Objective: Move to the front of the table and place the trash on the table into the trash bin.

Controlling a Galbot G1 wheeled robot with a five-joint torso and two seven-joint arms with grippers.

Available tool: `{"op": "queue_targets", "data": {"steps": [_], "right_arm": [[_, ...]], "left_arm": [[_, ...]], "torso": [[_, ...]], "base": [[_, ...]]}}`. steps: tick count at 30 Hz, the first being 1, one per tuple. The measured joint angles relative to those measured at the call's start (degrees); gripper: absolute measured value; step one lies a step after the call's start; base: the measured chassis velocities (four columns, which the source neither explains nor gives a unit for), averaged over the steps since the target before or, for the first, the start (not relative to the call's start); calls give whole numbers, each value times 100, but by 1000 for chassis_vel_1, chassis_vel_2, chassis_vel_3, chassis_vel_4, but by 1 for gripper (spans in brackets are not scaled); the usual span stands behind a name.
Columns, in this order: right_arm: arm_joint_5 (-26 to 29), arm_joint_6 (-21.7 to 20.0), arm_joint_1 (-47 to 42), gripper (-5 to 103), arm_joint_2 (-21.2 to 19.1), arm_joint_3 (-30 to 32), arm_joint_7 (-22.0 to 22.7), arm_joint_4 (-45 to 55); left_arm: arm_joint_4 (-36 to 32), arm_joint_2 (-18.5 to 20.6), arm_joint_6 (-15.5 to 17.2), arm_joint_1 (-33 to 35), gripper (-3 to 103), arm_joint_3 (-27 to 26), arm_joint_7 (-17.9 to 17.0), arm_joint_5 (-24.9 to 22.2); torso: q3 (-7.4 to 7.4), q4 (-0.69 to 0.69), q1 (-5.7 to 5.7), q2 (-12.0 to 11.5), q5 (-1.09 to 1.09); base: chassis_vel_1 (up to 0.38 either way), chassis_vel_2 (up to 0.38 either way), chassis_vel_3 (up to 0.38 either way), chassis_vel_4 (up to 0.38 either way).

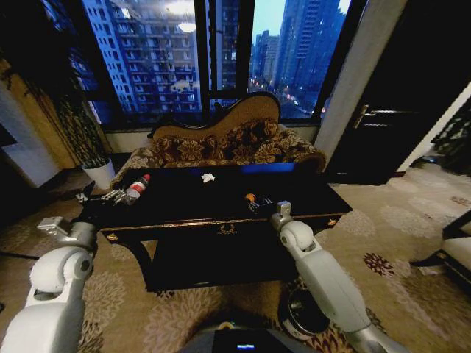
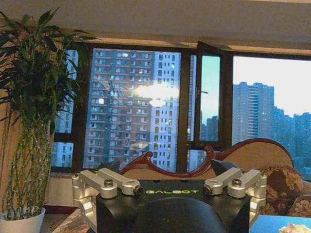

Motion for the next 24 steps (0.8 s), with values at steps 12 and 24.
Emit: {"op": "queue_targets", "data": {"steps": [12, 24], "right_arm": [[-3, 90, -61, 14, 15, 89, 0, 77], [-84, 525, -443, 3, 151, 792, -1, 586]], "left_arm": [[45, 17, -25, -18, 100, 32, 13, -5], [94, 31, -50, -47, 100, 38, 13, -7]], "torso": [[0, 0, 0, 0, 0], [0, 0, 0, 0, 0]], "base": [[0, 0, 0, 0], [0, 0, 0, 0]]}}
